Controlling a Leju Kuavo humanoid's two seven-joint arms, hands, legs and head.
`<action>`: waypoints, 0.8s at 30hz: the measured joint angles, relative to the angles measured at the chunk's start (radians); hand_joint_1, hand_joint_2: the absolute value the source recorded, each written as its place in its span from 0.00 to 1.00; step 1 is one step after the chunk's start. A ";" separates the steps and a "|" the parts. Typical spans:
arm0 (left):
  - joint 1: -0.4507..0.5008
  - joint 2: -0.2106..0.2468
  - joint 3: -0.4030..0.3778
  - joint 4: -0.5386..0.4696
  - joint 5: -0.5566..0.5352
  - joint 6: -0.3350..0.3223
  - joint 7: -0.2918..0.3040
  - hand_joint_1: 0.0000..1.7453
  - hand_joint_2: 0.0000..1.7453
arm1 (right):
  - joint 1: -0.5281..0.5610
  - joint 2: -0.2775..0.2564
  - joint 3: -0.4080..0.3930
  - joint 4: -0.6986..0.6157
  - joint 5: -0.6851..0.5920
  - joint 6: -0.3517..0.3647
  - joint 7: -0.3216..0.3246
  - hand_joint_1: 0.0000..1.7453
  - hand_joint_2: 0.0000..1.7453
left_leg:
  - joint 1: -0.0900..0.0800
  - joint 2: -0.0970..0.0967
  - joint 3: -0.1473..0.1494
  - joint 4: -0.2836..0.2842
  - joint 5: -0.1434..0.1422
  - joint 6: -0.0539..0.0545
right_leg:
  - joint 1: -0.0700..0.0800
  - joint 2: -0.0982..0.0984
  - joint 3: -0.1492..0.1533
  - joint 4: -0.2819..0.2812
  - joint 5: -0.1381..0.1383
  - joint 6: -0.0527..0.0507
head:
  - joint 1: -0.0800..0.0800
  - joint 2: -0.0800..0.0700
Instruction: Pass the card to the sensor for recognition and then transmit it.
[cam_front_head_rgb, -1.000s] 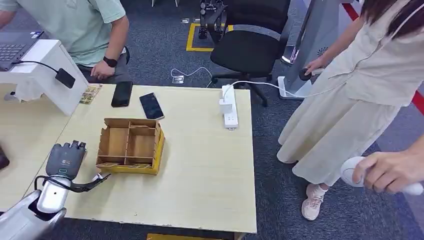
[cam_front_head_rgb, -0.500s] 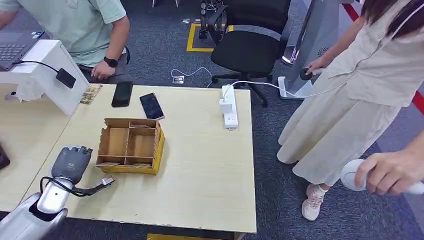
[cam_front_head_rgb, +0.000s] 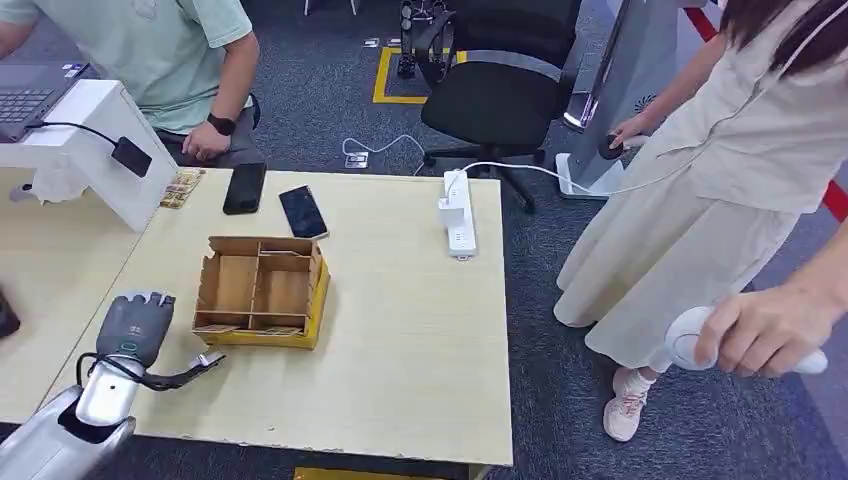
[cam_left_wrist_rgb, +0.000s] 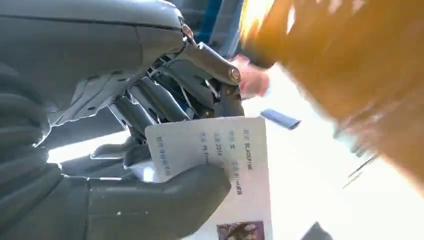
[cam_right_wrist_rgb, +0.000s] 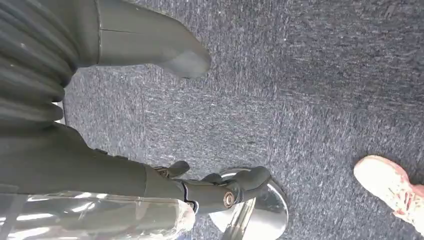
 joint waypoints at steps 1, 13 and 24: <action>-0.002 0.000 0.000 0.000 0.000 -0.007 0.014 1.00 1.00 | 0.000 0.001 -0.001 -0.003 0.000 0.000 0.000 0.00 1.00 | 0.000 0.000 0.000 0.000 0.000 0.000 | 0.000 0.000 0.000 0.000 0.000 0.000 | 0.000 0.000; -0.025 -0.021 -0.001 -0.002 0.000 -0.059 0.083 1.00 1.00 | 0.000 0.013 -0.016 -0.030 0.006 0.004 0.000 0.00 1.00 | 0.000 0.000 0.000 0.000 0.000 0.000 | 0.000 0.000 -0.001 0.000 0.000 0.000 | 0.000 0.000; -0.027 -0.024 -0.001 -0.002 0.000 -0.054 0.092 1.00 1.00 | 0.000 0.014 -0.016 -0.031 0.007 0.004 0.000 0.00 1.00 | 0.000 0.000 0.000 0.000 0.000 0.000 | 0.000 0.000 -0.001 0.000 0.000 0.000 | 0.000 0.000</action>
